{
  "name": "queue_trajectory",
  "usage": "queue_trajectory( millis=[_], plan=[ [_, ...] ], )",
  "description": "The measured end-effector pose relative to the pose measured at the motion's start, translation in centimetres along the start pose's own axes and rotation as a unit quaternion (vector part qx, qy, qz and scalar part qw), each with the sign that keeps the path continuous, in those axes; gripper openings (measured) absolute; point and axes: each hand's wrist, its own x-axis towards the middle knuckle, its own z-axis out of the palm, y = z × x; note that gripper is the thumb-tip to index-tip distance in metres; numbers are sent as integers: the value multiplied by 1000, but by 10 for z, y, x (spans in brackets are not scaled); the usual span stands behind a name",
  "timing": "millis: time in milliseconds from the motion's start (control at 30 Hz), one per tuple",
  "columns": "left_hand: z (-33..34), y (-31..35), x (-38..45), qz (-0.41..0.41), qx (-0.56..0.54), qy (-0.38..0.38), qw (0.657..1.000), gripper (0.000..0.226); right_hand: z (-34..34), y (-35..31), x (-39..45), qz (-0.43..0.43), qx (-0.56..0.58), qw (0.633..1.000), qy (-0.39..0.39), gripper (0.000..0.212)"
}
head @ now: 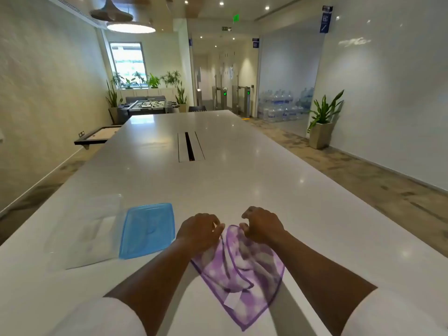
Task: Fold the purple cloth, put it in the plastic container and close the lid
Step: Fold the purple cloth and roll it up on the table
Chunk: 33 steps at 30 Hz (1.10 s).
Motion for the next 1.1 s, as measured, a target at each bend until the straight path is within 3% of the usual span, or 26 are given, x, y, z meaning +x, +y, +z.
queue_trajectory(
  millis=[100,233,333,467,567,667,733,867,1100],
  plan=[
    [5,3,-1,-16,18,-24,999,50,4,8,-2,23,-30,999,-38,39],
    [11,9,2,-48,42,-120,991,74,6,19,-6,59,-58,992,-95,45],
    [13,12,3,-69,46,-188,979,78,5,26,-8,88,-70,985,-130,45],
    [9,12,7,-74,57,-318,944,57,5,30,-10,124,-79,974,-171,39],
    [3,10,10,-77,29,-361,929,41,5,33,-12,141,-72,971,-179,23],
    [-13,7,14,-90,-15,-331,939,23,0,33,-10,139,-56,972,-182,15],
    [-26,3,20,-102,-45,-275,955,18,-7,32,-5,135,-25,979,-148,25],
    [-52,-10,27,-132,-128,-118,976,21,-30,24,7,155,93,984,6,29],
    [-99,-30,39,-123,-60,63,989,26,-87,12,31,159,195,938,239,13]
  ],
)
